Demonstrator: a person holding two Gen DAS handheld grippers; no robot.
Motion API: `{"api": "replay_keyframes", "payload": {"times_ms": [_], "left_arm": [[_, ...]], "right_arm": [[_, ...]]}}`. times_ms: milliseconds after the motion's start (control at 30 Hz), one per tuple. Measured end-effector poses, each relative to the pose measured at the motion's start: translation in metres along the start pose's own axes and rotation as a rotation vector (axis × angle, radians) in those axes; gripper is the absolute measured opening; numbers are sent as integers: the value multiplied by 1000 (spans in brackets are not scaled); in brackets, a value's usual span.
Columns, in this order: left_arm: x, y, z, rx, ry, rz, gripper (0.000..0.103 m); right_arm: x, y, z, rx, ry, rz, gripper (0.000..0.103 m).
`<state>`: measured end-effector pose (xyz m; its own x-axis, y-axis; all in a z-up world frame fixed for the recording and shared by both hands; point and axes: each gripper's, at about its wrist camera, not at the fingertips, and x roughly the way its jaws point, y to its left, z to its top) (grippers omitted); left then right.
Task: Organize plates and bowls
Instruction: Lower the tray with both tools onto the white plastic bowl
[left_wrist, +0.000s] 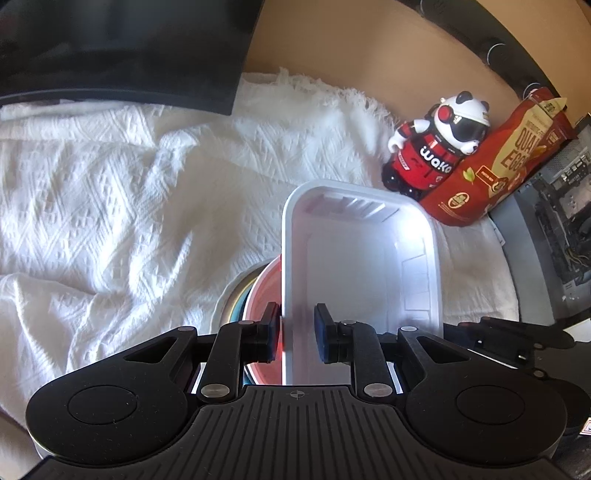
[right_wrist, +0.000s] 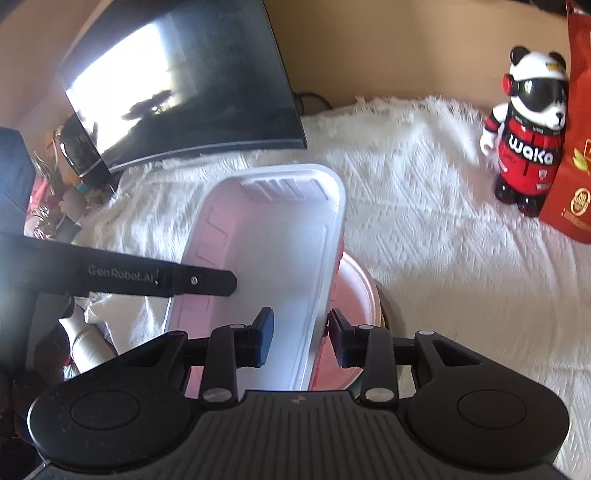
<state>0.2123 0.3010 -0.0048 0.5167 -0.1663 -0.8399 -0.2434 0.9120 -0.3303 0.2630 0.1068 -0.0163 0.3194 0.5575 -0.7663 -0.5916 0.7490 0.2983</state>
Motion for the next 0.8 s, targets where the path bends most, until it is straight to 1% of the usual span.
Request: {"api": "replay_keyframes", "payload": {"times_ms": [167, 233, 533, 667, 800], "left_arm": [[17, 14, 1, -52, 56, -56, 20], [16, 17, 0, -64, 59, -74, 20], [3, 20, 3, -68, 34, -75, 20], [6, 22, 4, -79, 41, -72, 20], [11, 20, 1, -73, 49, -66, 20]], "right_arm": [[16, -8, 1, 36, 33, -17, 34], [17, -9, 0, 44, 40, -16, 34], [9, -4, 0, 26, 24, -6, 34], [6, -1, 1, 10, 13, -1, 34], [11, -3, 0, 14, 28, -4, 34]]}}
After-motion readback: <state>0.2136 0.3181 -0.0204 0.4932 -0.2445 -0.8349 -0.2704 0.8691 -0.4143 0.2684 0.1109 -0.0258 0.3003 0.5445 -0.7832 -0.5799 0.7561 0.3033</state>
